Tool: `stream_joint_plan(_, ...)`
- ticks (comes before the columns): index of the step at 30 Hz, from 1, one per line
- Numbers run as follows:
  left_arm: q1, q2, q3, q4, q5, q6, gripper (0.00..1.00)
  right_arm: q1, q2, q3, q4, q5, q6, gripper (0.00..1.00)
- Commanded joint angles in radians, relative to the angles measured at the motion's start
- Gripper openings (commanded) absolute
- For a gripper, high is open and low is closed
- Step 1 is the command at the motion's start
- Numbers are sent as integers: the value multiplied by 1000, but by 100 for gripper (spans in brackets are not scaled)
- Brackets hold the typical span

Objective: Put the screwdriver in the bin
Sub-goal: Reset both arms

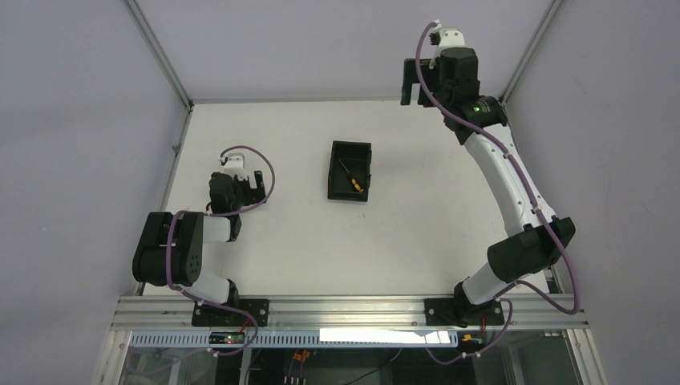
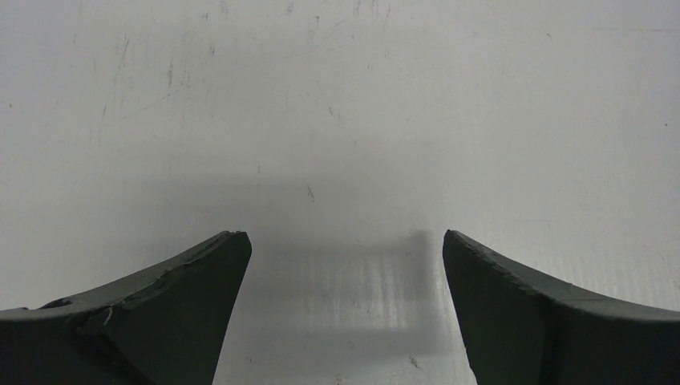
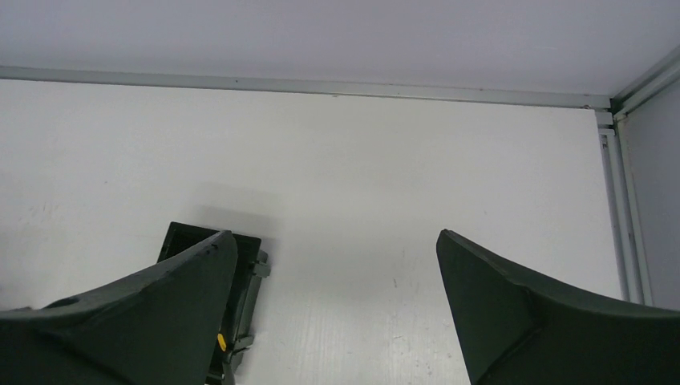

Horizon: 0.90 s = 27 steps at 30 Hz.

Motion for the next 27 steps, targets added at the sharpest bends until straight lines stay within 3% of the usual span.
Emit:
stream_joint_plan(1,-8,-21,0,27,-20,-4,99,-100,-76,-21,6,-122,-2,99)
stream_joint_plan(10,-9,-20,0,27,-19,-4,99,-273,-106,-85,6,-265,16,99)
stream_joint_plan(27,-9,-20,0,27,-20,-5,99,-284,-119,-129,26,-215,-3,99)
